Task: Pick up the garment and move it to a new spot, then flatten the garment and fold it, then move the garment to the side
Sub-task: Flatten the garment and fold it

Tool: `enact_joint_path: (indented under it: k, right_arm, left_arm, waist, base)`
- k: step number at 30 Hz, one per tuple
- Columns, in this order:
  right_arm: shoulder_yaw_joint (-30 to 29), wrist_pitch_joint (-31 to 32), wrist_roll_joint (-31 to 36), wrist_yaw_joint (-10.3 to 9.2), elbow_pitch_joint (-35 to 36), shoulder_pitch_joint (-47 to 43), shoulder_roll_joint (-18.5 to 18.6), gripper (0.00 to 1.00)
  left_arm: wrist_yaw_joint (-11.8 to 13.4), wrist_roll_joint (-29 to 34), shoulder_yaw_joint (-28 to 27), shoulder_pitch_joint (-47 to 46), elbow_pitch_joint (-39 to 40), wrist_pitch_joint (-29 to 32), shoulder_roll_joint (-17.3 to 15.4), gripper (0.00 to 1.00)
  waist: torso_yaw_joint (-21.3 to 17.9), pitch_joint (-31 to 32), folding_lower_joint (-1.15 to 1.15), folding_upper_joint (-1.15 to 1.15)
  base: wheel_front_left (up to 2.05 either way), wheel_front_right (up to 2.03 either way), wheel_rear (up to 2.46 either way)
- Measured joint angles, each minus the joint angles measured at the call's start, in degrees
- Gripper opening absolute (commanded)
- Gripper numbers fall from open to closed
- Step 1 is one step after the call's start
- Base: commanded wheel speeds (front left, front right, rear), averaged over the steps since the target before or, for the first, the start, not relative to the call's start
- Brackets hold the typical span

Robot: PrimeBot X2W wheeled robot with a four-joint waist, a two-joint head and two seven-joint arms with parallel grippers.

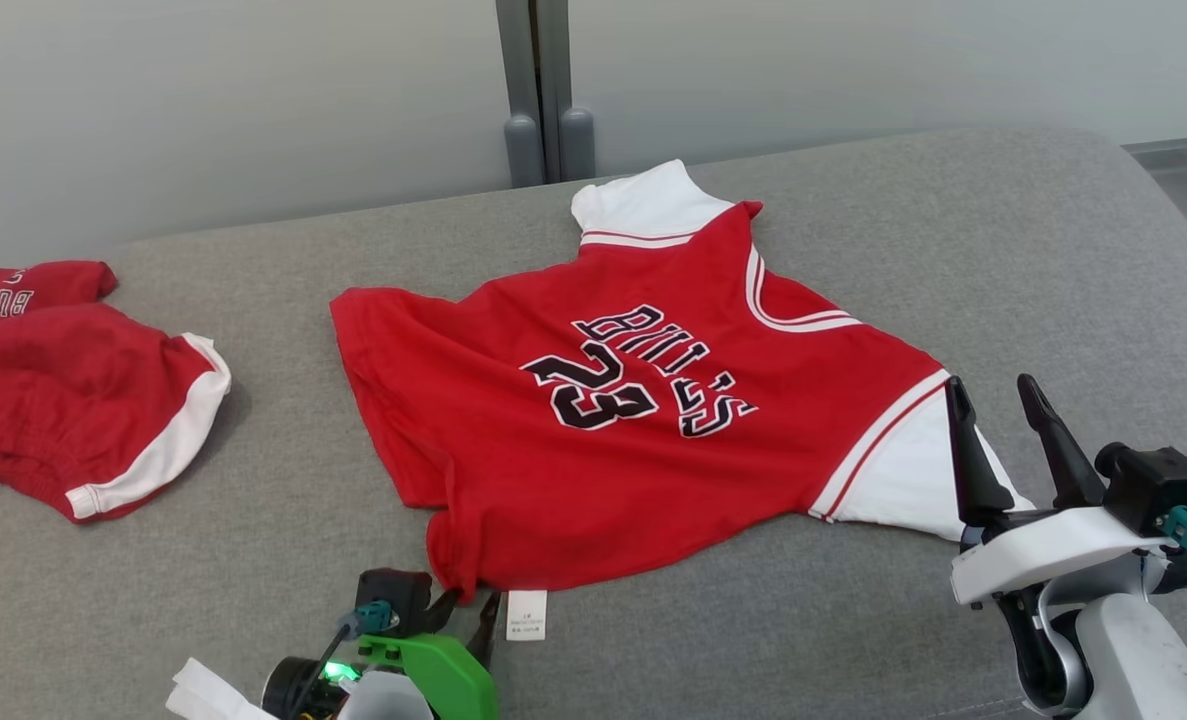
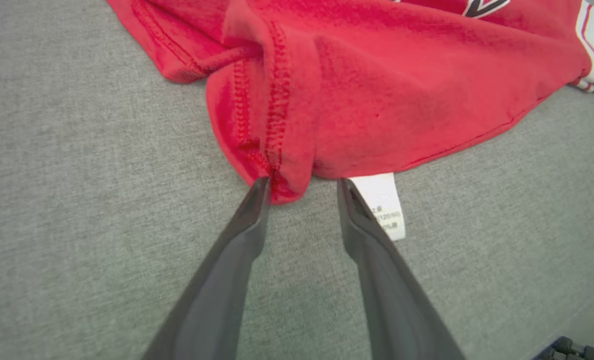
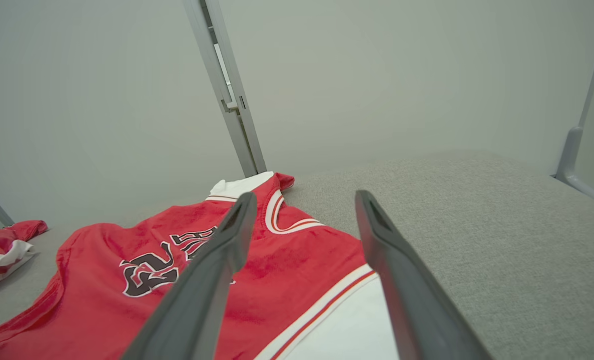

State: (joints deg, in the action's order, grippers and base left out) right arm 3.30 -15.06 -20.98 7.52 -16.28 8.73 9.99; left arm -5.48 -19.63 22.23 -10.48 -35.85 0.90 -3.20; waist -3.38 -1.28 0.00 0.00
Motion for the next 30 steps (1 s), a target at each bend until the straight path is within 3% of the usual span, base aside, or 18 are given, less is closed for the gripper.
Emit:
enact_joint_path:
  k: [3,6,14,24,30]
  right_arm:
    - [-0.05,0.0,0.0,0.0,-0.04,0.03,-0.12,1.0]
    - [-0.35,0.0,0.0,0.0,-0.07,0.09,-0.21,1.0]
    - [-1.4,0.0,0.0,0.0,-0.1,0.01,-0.63,1.0]
    - [-1.96,0.0,-0.11,0.0,-1.54,-0.3,0.31,1.0]
    - [-0.66,0.0,-0.63,0.0,-3.56,-0.18,0.8,1.0]
  left_arm:
    - [0.3,-0.08,0.02,-1.35,-2.31,-0.45,0.03,0.4]
    - [0.53,-0.26,-0.15,-2.44,-3.69,-1.11,0.01,0.0]
    - [-0.43,-3.89,-1.81,-3.03,-2.64,-1.86,-1.03,0.0]
    - [-1.65,-13.05,-3.9,2.88,14.15,8.31,-10.0,0.0]
    - [-1.82,-18.55,-5.19,7.44,17.59,15.67,-14.03,0.0]
  waist:
    - [-0.37,-0.52,0.0,0.0]
    - [-0.39,-0.97,0.0,0.0]
    - [1.05,-1.18,0.0,0.0]
    - [3.52,-0.74,0.0,0.0]
    - [3.84,-0.58,0.0,0.0]
  base:
    - [0.0,0.0,0.0]
    - [0.0,0.0,0.0]
    - [0.0,0.0,0.0]
    - [0.0,0.0,0.0]
    - [0.0,0.0,0.0]
